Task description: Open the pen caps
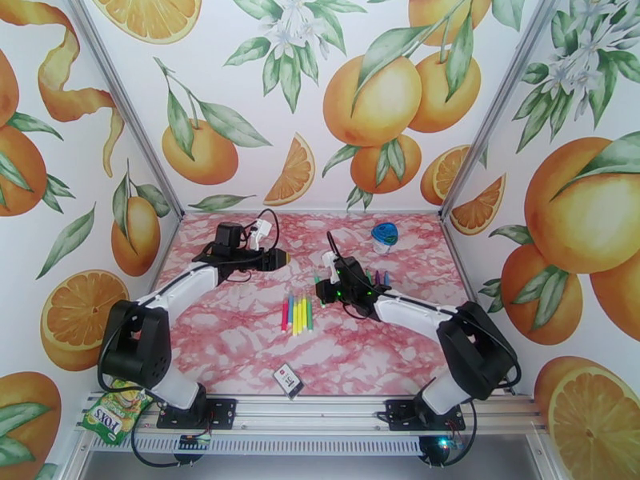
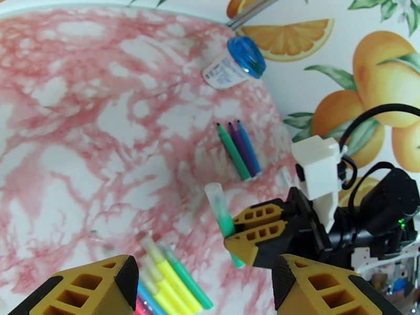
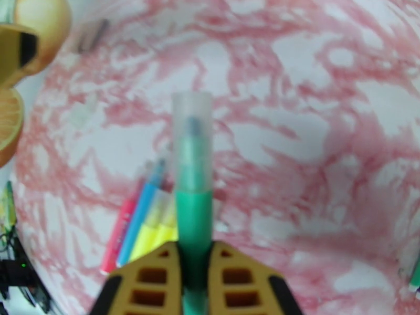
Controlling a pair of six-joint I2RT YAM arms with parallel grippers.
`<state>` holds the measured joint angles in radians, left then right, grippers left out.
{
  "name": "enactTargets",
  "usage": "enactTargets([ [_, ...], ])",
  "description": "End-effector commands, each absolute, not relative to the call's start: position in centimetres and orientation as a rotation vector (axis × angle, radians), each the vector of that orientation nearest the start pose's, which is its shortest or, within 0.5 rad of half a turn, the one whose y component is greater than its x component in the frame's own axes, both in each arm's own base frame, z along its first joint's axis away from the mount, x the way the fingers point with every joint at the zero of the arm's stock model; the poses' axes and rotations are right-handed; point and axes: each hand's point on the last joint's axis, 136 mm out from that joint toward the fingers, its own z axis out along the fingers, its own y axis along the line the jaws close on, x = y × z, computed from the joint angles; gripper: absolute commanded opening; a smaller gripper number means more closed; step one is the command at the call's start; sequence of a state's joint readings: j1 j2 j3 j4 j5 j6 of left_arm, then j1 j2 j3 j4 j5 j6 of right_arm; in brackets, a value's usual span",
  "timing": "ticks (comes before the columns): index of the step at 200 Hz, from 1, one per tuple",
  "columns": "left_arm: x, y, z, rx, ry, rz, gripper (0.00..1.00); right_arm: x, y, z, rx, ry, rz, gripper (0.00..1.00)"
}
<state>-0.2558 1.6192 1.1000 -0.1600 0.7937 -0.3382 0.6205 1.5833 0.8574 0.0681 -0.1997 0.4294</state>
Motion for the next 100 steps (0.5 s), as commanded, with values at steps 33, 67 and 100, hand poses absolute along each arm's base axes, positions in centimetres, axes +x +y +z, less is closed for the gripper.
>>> enactTargets([
  [33, 38.1, -25.9, 20.7, 0.47, 2.172, -1.306, 0.67, 33.8, 30.2, 16.1, -0.395, 2.106, 0.916, 0.05],
  [67, 37.9, -27.2, 20.7, 0.502, 2.174, -1.333, 0.65, 33.7, 31.0, 17.1, -0.427, 2.067, 0.95, 0.06],
  [100, 37.6, -28.3, 20.5, 0.536, 2.178, -1.354, 0.63, 33.4, 31.8, 17.5, -0.46, 2.051, 0.964, 0.05],
])
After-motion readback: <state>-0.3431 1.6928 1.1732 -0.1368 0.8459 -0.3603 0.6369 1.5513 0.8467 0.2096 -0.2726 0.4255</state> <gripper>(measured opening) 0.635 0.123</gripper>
